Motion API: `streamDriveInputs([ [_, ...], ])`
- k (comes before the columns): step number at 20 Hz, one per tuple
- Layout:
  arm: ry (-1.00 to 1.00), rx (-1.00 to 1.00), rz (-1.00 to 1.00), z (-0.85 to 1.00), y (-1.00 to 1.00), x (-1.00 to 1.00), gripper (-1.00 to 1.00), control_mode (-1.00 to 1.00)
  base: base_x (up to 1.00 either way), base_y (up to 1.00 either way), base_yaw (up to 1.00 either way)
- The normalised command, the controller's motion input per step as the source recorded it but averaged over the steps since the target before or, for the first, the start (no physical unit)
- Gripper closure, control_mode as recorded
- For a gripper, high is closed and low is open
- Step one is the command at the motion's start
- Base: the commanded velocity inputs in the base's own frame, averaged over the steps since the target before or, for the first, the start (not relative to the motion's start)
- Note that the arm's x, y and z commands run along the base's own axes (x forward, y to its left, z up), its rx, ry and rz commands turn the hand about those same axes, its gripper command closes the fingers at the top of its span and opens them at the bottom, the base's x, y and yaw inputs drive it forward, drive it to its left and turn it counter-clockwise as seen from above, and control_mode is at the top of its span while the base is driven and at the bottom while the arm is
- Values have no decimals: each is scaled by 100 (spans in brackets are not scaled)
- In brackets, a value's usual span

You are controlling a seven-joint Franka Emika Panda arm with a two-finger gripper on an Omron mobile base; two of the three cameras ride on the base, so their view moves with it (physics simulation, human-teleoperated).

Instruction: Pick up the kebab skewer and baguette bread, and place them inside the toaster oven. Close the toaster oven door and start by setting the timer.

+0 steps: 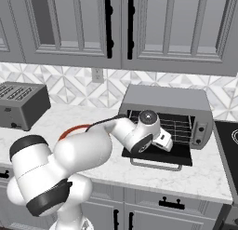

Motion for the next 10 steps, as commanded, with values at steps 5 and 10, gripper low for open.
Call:
streamDriveInputs([
  [5, -12, 0, -8, 0, 8, 16, -100, -100, 0, 0, 0],
  [10, -13, 0, -7, 0, 5, 23, -100, -100, 0, 0, 0],
])
